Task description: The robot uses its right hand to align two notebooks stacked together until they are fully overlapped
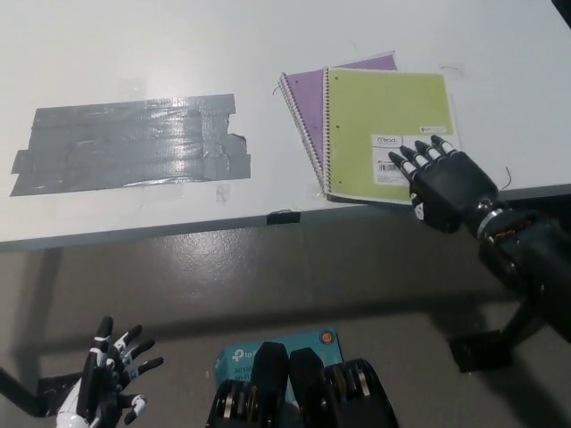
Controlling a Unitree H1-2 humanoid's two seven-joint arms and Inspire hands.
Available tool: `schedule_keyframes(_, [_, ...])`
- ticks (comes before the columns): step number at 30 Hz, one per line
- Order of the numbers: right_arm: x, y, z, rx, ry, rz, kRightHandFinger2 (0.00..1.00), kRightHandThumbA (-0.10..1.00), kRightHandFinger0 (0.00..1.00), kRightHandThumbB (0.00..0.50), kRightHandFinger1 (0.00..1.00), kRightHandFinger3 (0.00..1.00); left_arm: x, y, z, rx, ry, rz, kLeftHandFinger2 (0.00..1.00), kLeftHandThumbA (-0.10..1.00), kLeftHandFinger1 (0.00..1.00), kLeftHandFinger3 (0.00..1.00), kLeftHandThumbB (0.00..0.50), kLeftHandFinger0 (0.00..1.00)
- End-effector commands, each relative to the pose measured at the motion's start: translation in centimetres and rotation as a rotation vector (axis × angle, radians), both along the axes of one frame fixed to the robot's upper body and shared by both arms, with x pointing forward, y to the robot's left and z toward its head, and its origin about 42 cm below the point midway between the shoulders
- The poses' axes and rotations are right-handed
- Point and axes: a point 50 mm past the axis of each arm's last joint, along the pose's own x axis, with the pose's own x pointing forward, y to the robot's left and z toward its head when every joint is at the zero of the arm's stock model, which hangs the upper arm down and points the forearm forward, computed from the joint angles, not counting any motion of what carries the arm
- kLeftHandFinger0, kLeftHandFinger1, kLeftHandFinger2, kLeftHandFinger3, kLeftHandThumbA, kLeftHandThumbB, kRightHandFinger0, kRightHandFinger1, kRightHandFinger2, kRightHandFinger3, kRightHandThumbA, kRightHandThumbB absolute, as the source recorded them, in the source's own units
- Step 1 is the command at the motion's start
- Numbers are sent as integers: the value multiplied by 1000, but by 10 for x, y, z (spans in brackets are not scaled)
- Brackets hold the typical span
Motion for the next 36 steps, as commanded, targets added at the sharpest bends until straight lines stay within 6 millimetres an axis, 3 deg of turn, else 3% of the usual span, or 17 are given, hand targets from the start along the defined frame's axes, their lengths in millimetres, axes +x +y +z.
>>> schedule_keyframes(1, [-6, -22, -23, -189, 162, 28, 1000, 1000, 1000, 395, 1000, 1000, 3, -1, 11, 14, -52, -33, 994, 1000, 870, 1000, 500, 808])
schedule_keyframes(3, [-2, -8, -15, -239, 130, 86, 1000, 1000, 1000, 384, 1000, 1000, 3, -3, 12, 4, -56, -34, 989, 1000, 874, 1000, 500, 827])
schedule_keyframes(7, [2, 10, -11, -268, 106, 128, 1000, 1000, 1000, 394, 1000, 1000, 3, -5, 10, 7, -57, -41, 976, 1000, 841, 1000, 500, 773])
schedule_keyframes(8, [4, 25, -10, -259, 88, 159, 1000, 1000, 1000, 390, 1000, 1000, 4, -6, 10, 7, -59, -46, 966, 1000, 848, 1000, 500, 803])
schedule_keyframes(12, [4, 30, -8, -251, 78, 174, 1000, 1000, 1000, 406, 1000, 1000, 4, -10, 10, 1, -63, -57, 962, 1000, 867, 1000, 500, 878])
schedule_keyframes(13, [5, 35, -5, -266, 74, 189, 1000, 1000, 1000, 395, 1000, 1000, 5, -11, 9, 6, -60, -60, 954, 1000, 852, 1000, 500, 846])
schedule_keyframes(18, [16, 32, 7, -316, 33, 192, 1000, 1000, 1000, 405, 1000, 1000, 5, -12, 11, 12, -61, -73, 945, 1000, 843, 1000, 500, 866])
schedule_keyframes(24, [31, 11, 27, -369, 21, 127, 1000, 1000, 1000, 427, 1000, 1000, 4, -13, 11, 27, -63, -82, 959, 1000, 875, 1000, 500, 912])
schedule_keyframes(33, [29, 2, 26, -388, 26, 125, 1000, 1000, 1000, 397, 1000, 1000, 3, -16, 12, 43, -62, -99, 955, 1000, 842, 1000, 500, 866])
schedule_keyframes(36, [28, 2, 22, -412, 16, 140, 1000, 1000, 1000, 416, 1000, 1000, 5, -18, 11, 46, -69, -119, 924, 1000, 814, 1000, 500, 807])
